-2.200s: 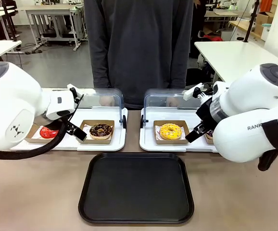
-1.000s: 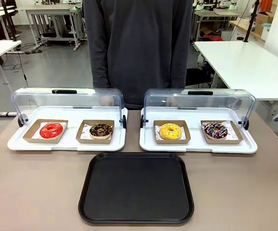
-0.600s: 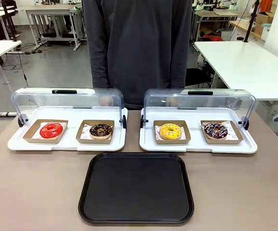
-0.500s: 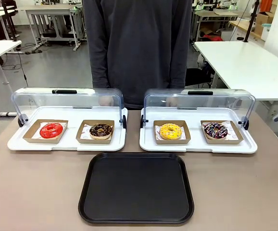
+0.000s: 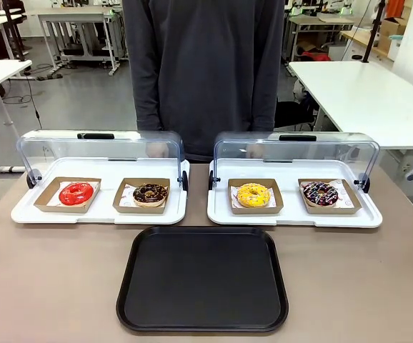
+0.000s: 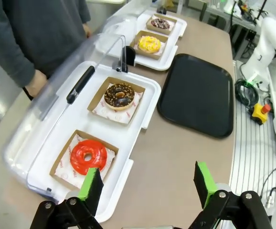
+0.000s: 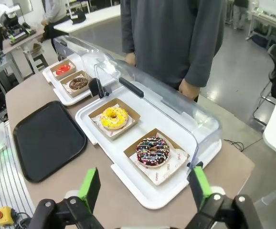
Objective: Move the third donut from the left to the tray.
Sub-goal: Pick up the Paper togo box containing the Donut indicated by the person and place it on the Handle tray.
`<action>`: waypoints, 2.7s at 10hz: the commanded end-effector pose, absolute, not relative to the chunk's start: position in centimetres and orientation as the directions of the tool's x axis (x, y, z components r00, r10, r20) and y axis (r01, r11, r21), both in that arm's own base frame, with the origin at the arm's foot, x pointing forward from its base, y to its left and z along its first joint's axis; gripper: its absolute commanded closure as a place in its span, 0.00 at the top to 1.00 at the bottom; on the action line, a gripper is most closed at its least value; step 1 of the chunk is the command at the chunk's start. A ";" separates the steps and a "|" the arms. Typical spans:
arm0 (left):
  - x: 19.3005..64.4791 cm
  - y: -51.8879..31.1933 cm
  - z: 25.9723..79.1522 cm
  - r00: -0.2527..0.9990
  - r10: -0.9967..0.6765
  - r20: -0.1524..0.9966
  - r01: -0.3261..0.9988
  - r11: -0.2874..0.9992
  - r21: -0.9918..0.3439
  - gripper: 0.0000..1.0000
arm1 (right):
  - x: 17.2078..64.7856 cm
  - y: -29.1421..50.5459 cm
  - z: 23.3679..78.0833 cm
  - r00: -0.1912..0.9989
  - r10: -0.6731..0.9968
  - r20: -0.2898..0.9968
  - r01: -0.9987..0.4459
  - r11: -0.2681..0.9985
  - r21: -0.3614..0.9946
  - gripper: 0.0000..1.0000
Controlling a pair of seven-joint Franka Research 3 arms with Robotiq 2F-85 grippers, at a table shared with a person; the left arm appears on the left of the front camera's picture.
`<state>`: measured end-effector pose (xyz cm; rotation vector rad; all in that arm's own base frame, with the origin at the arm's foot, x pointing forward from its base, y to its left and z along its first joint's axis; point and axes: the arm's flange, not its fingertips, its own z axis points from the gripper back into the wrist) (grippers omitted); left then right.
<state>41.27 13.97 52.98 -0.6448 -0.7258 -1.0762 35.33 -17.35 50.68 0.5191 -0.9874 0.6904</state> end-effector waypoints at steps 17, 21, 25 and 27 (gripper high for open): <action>41.5 13.9 52.9 0.283 -0.549 0.786 0.941 0.319 -0.117 1.00 | 35.3 -17.5 50.7 0.364 0.297 0.883 -0.735 0.674 0.077 1.00; 41.5 13.9 52.9 0.283 -0.549 0.786 0.941 0.319 -0.117 1.00 | 35.3 -17.5 50.7 0.364 0.297 0.883 -0.735 0.674 0.077 1.00; 41.5 13.9 52.9 0.283 -0.549 0.786 0.941 0.319 -0.117 1.00 | 35.3 -17.5 50.7 0.364 0.297 0.883 -0.735 0.674 0.077 1.00; 41.5 13.9 52.9 0.283 -0.549 0.786 0.941 0.319 -0.117 1.00 | 35.3 -17.5 50.7 0.364 0.297 0.883 -0.735 0.674 0.077 1.00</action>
